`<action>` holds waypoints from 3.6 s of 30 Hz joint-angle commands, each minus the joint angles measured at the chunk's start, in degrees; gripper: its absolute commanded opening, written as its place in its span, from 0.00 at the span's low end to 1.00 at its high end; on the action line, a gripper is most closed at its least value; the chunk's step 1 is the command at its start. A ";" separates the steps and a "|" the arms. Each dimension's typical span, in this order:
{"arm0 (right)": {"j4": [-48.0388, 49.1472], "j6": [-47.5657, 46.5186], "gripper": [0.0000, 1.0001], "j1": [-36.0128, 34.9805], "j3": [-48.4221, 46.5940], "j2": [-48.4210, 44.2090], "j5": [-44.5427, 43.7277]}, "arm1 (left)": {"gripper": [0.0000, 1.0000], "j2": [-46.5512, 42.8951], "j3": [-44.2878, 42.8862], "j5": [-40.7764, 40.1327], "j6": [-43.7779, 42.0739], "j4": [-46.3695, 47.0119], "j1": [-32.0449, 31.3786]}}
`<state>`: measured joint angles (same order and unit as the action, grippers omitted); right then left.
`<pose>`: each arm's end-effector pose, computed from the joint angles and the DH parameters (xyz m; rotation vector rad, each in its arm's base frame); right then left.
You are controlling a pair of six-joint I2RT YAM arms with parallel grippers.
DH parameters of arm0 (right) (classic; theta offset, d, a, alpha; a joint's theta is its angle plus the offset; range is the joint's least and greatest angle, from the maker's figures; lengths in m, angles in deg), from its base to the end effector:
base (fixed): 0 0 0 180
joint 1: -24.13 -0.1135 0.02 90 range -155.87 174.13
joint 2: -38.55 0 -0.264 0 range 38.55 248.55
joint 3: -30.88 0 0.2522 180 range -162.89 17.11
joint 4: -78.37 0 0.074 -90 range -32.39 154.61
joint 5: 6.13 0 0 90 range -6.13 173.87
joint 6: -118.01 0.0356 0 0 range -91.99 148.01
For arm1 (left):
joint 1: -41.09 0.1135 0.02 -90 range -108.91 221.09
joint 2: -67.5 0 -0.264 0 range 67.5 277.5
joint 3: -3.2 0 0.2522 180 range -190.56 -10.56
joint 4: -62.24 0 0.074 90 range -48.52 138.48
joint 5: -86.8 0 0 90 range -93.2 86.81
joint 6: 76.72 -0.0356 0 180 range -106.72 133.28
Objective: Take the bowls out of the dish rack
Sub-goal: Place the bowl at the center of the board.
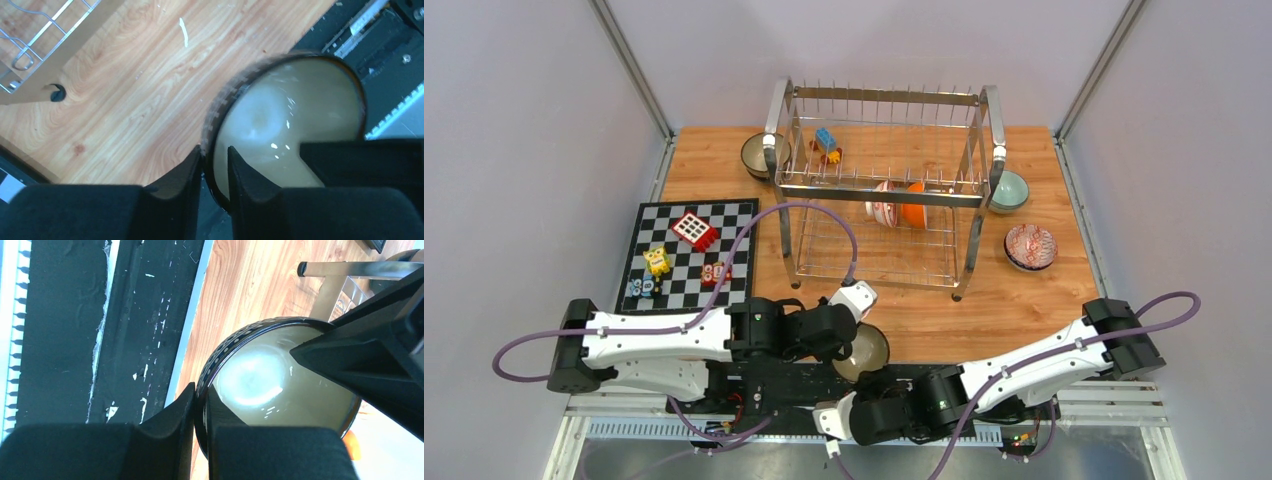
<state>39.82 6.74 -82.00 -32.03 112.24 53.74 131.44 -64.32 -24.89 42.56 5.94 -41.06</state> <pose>-0.0556 0.2566 0.2402 -1.9413 1.2129 0.1170 0.0432 -0.2167 0.2812 0.9455 2.2560 -0.4169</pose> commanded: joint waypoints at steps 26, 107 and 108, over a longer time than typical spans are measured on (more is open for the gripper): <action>-0.09 34.31 0.99 -0.48 -0.57 -14.68 -16.28 | 0.00 -16.99 19.00 -10.67 20.87 1.59 7.84; 36.61 46.46 0.85 48.10 13.78 -13.06 -1.07 | 0.91 -36.21 15.25 -11.54 21.88 -8.49 29.74; 40.66 45.32 0.84 48.46 14.38 -11.84 -1.08 | 0.91 -36.21 15.19 -11.86 21.88 -8.66 29.69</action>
<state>67.47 53.29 -35.97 -18.92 97.12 49.65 96.45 -49.43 -34.68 65.94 -2.65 -11.79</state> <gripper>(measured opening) 0.851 0.908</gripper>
